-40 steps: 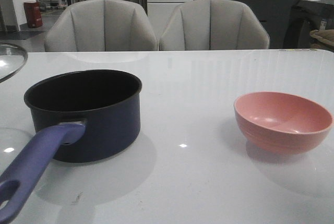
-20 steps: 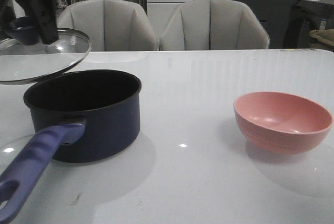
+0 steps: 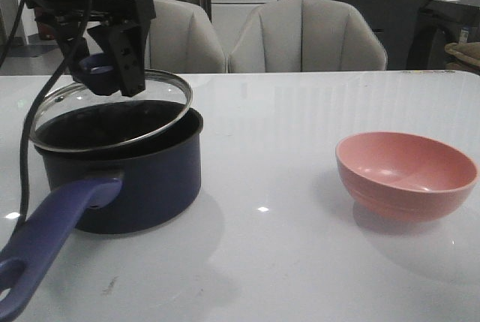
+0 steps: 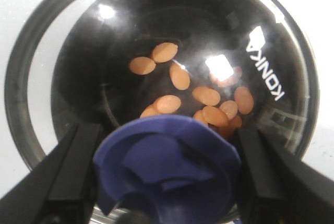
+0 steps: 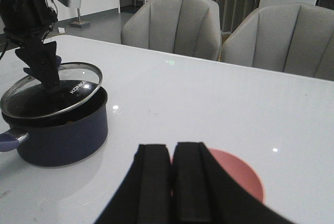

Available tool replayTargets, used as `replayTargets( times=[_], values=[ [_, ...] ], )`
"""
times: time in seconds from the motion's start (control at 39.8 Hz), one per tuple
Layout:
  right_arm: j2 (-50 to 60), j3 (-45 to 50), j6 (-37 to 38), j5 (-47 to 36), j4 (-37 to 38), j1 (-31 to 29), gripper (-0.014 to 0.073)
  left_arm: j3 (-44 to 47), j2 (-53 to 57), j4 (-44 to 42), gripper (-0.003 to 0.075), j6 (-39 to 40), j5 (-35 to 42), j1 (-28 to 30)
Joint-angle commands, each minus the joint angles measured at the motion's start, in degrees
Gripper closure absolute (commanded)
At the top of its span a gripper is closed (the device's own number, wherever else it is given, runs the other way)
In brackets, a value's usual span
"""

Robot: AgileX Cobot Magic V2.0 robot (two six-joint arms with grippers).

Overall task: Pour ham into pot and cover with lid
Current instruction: 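Lift the glass lid and carry it over the saucepan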

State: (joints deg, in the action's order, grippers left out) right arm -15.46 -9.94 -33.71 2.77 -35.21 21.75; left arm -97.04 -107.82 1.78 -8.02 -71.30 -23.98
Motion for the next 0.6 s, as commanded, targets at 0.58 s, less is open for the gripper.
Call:
replayTargets(
  times=[0.58],
  values=[
    [-0.3,-1.5,-0.5,-3.3,-0.2,0.1,0.0462,-2.3,2.8,2.3,0.0597,-0.3,-2.4,-1.1]
  ],
)
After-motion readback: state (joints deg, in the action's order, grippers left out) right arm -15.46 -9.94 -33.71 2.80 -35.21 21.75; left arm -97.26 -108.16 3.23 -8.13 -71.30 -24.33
